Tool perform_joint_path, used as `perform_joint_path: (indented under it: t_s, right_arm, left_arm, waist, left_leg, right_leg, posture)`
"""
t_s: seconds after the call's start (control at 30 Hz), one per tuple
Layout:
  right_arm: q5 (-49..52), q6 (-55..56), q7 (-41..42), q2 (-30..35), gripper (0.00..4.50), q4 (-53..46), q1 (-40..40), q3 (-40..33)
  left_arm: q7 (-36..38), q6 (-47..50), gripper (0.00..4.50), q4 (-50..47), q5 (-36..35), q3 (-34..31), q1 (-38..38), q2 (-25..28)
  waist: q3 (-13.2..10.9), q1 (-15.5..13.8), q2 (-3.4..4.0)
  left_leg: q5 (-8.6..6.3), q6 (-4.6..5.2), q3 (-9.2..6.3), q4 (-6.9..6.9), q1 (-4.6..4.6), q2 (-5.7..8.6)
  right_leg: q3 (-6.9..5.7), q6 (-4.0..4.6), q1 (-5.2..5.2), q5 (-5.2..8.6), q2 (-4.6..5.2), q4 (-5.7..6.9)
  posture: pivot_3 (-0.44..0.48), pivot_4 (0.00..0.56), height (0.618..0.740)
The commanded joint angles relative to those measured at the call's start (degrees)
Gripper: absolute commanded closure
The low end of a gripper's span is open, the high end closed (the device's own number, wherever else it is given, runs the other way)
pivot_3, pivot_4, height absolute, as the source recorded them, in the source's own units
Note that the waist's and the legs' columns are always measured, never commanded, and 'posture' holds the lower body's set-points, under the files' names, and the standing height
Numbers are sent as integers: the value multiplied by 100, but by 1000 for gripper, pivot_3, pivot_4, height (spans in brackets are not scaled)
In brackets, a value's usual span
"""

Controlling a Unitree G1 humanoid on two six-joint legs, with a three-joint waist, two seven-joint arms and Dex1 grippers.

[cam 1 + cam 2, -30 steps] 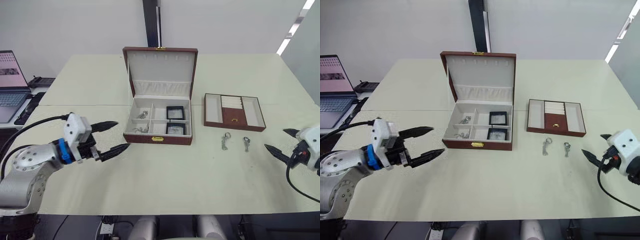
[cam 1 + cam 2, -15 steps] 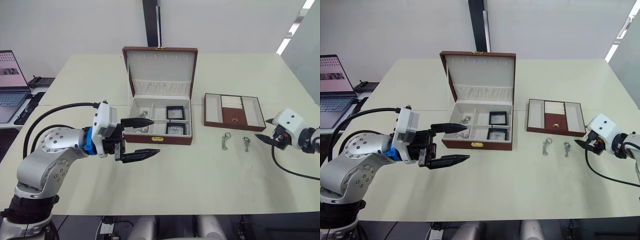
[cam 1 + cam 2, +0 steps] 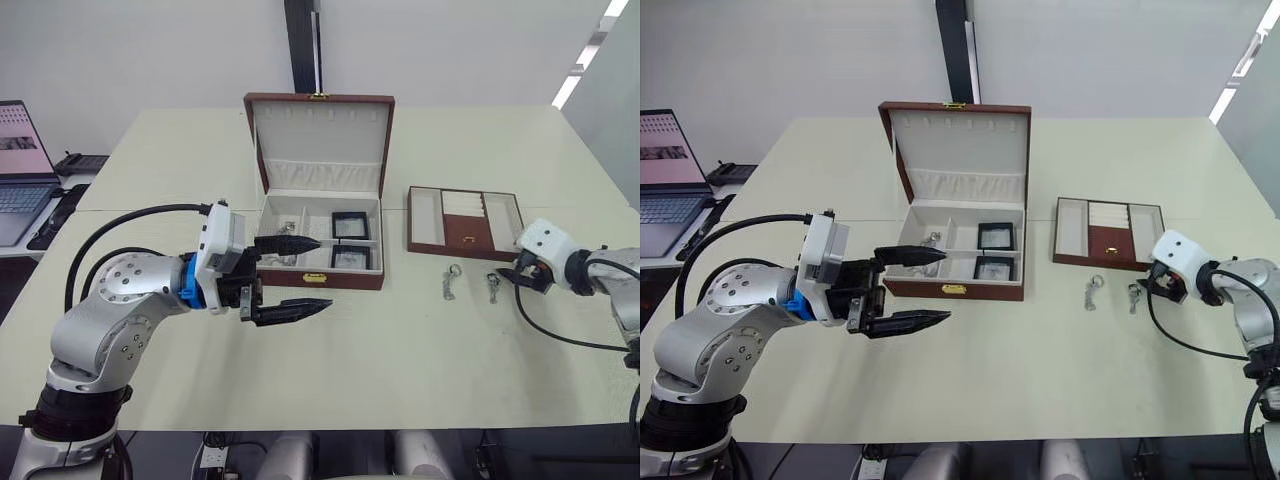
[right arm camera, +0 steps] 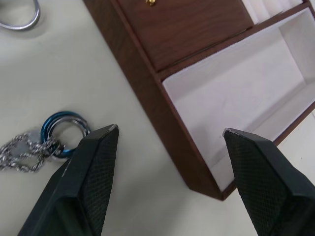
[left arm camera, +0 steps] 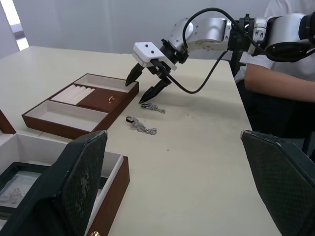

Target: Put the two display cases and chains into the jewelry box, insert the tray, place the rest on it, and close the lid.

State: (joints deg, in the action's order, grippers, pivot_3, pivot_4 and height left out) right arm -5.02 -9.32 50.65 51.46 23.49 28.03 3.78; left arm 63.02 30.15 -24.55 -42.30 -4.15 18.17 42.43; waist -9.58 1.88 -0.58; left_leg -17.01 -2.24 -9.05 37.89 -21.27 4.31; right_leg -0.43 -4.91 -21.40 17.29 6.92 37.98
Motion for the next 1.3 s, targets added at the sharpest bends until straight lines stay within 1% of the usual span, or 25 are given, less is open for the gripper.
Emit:
perform_joint_path:
  t_s: [0.03, 0.1, 0.2, 0.4, 0.5, 0.53, 0.7, 0.9, 1.0, 1.13, 1.3]
  right_arm:
    - [58, 17, -1, -19, 1087, 31, 101, -99]
    - [95, -20, 25, -59, 1453, 5, 98, -115]
    - [75, -12, 13, -110, 2309, 2, 58, -91]
    - [70, -33, 16, -100, 3756, -68, -20, -124]
    - [130, -52, 88, -10, 4391, -189, -98, -205]
    - [164, -69, 133, 33, 4494, -240, -126, -239]
    - [391, -267, 436, 329, 4494, -578, -274, -429]
    - [895, -954, 1003, 782, 4494, -1289, -558, -769]
    - [1295, -1550, 1459, 1185, 4494, -2011, -879, -1037]
    - [1771, -2183, 1895, 1648, 4494, -3074, -1520, -1477]
    - [2296, -2956, 2154, 2004, 4494, -4219, -2078, -2119]
  left_arm:
    - [-19, -96, 0, -151, 16, 28, 73, -34]
    - [-44, -101, 0, -157, 32, 67, 84, -67]
    - [-81, -102, 0, -187, 55, 141, 89, -142]
    - [-104, -100, 0, -202, 46, 151, 78, -147]
    - [-121, -108, 0, -181, 58, 140, 91, -154]
    - [-122, -114, 0, -176, 62, 139, 97, -156]
    - [-53, -196, 0, -72, 119, 109, 146, -124]
    - [89, -7, 0, 73, 3, 41, 262, 55]
    - [159, -7, 0, 174, 22, -31, 286, 155]
    - [230, -7, 0, 267, 37, -190, 220, 326]
    - [289, -72, 0, 409, 88, -526, 22, 577]
  waist:
    - [0, -7, 0]
    - [0, -7, 0]
    - [0, -8, 0]
    - [1, -3, -1]
    - [0, -8, -1]
    - [0, -8, 0]
    - [0, -14, 1]
    - [-2, -11, 4]
    - [-7, -9, 11]
    - [-8, -16, 13]
    - [-9, -13, 14]
  left_leg:
    - [0, 0, -1, 0, -1, 0]
    - [0, 0, -2, 0, -1, 0]
    - [0, 0, -1, 1, 0, 0]
    - [0, 0, -1, 1, 2, 0]
    - [0, 0, -2, 1, 1, 0]
    - [0, 0, -3, 1, 1, 0]
    - [0, 0, -2, 1, -1, 0]
    - [0, 0, -3, 1, -6, 0]
    - [0, 1, -4, 2, -8, 0]
    - [-1, 1, -8, 2, -13, 0]
    - [-1, 2, -10, 3, -14, 0]
  right_leg:
    - [-1, 0, 0, 0, 0, -1]
    - [-1, 0, 1, 0, 3, -1]
    - [-1, 0, 1, 0, 2, -1]
    - [-1, 0, 3, 0, 0, -1]
    - [-2, 0, 3, 0, 0, -1]
    - [-2, 0, 3, 0, 0, -1]
    - [-1, 0, 2, 0, 3, -1]
    - [-3, 0, -1, 0, 3, -1]
    - [-4, 0, -2, 0, 3, -1]
    - [-9, 0, -4, 0, 1, -2]
    - [-10, 0, -4, 0, 1, -2]
  posture:
    - [0, 150, 740]
    - [0, 150, 740]
    - [0, 150, 740]
    - [0, 150, 740]
    - [0, 150, 740]
    - [0, 150, 740]
    - [0, 150, 740]
    - [0, 150, 740]
    - [0, 150, 740]
    - [0, 150, 740]
    - [0, 150, 740]
